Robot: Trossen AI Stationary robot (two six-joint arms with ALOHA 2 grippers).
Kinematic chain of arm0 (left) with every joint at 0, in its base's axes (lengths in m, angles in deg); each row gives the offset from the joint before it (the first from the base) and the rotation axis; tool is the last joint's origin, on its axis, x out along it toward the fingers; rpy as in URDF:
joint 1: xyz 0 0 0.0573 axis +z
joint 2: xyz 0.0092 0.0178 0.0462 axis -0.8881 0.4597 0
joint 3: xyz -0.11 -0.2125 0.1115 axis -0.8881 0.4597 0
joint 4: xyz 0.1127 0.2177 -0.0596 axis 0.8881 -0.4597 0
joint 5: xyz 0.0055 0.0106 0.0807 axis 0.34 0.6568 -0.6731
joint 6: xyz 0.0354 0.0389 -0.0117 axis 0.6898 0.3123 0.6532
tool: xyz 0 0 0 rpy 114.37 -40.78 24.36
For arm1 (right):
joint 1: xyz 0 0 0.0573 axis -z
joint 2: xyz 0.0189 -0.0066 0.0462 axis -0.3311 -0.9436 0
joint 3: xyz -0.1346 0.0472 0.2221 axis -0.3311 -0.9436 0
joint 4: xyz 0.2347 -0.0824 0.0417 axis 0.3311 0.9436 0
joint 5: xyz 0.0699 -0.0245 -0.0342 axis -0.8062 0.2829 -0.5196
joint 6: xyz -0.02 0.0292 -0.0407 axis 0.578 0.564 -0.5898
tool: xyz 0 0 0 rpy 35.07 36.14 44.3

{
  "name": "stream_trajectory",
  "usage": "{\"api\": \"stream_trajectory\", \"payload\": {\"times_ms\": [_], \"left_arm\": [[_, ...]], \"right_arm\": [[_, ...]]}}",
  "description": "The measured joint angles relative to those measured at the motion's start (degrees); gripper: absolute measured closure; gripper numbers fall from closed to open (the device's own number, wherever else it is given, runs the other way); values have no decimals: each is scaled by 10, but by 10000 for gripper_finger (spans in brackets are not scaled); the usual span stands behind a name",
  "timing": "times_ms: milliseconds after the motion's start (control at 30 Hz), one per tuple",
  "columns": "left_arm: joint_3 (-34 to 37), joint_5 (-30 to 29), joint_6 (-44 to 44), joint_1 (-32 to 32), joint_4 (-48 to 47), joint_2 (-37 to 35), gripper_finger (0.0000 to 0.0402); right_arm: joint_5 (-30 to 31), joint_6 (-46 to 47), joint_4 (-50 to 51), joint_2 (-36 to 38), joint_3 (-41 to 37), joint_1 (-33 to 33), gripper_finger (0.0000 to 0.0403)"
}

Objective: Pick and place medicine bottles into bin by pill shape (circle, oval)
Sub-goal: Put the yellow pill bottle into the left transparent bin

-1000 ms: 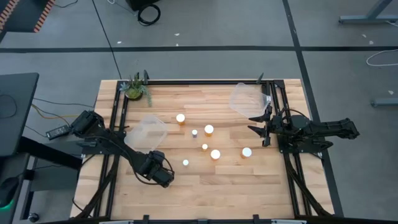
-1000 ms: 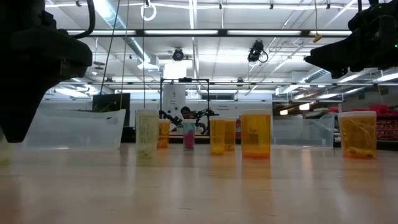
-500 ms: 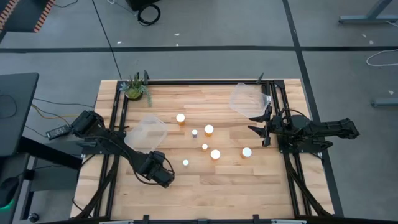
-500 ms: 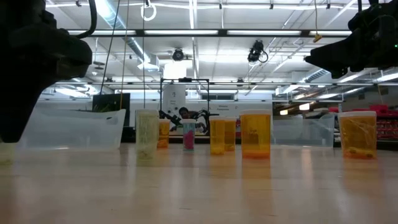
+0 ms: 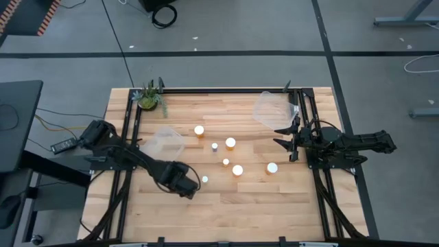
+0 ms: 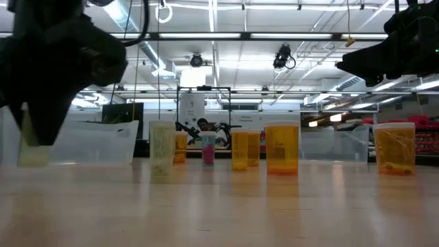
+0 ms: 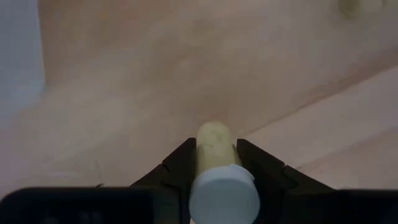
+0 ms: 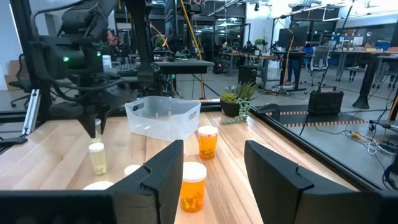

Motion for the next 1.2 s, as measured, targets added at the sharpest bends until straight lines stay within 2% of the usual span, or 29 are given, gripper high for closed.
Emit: {"api": "stream_trajectory", "payload": {"times_ms": [267, 433, 700, 1067, 1200], "left_arm": [[-65, -2, 94, 46, -131, 0, 277], [-89, -6, 136, 67, -195, 0, 284], [-106, -22, 195, 98, -239, 0, 279], [-108, -32, 219, 110, -336, 0, 287], [-108, -43, 219, 110, -370, -6, 278]], "right_arm": [[0, 0, 0, 0, 0, 0, 225], [0, 0, 0, 0, 0, 0, 225], [0, 0, 0, 0, 0, 0, 225], [0, 0, 0, 0, 0, 0, 225], [0, 0, 0, 0, 0, 0, 225]]}}
